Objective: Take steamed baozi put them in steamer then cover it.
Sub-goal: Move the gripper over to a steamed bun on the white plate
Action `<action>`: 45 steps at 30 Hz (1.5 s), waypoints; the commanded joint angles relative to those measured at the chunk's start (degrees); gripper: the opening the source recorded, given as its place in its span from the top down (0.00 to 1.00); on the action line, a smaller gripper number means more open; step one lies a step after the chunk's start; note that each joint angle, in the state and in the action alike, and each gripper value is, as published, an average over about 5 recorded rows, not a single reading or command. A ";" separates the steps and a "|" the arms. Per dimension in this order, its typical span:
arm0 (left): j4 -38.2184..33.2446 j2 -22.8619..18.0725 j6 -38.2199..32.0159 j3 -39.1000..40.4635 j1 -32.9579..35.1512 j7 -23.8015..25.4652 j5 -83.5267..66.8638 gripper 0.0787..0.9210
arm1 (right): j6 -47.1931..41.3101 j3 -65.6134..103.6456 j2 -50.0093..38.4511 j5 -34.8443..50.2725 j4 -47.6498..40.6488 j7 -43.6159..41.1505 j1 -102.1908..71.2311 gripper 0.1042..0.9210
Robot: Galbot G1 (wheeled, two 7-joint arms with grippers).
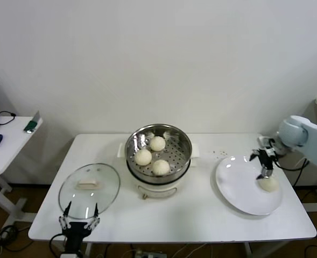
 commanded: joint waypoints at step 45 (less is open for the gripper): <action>1.03 -0.63 0.16 -0.02 -0.53 -0.28 1.39 0.12 | 5.72 9.60 9.57 -8.80 -19.82 -3.52 -7.18 0.25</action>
